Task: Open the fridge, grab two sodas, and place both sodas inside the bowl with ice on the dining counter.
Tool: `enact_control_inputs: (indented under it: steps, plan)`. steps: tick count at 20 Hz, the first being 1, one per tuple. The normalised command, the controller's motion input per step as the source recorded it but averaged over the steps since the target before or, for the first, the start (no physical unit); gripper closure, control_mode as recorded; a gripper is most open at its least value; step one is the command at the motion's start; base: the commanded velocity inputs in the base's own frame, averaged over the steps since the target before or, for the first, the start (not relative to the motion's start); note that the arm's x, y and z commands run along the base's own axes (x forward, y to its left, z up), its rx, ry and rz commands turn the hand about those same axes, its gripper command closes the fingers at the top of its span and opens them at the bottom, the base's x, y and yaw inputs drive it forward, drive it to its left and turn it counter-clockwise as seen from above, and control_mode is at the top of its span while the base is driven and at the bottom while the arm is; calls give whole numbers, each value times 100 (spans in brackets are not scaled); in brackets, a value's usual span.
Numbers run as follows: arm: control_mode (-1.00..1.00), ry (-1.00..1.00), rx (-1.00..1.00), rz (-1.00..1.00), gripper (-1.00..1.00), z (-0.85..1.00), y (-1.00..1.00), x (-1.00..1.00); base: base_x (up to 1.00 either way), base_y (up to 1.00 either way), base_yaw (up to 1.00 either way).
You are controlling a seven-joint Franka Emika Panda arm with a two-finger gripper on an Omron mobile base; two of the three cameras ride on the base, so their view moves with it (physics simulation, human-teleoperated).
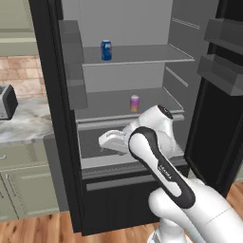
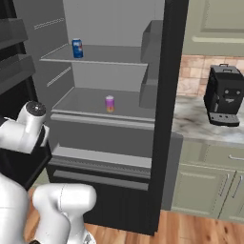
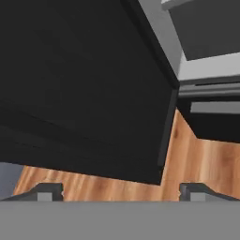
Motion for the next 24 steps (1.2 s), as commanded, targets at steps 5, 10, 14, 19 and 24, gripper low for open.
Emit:
enact_control_inputs:
  steps: [5,10,14,19,24]
  plan:
    - [-100,-20,-26,-15,-100,1,-77,-44,0,0,0]
    - [-100,-16,-19,-16,-100,0,-89,-39,0,0,0]
    - [-100,-6,-11,-18,-100,-5,-93,-36,0,0,0]
    - [-100,-1,1,-10,-100,-6,-50,-41,0,0,0]
    - [-100,1,0,-9,-100,-18,-19,-15,0,0,0]
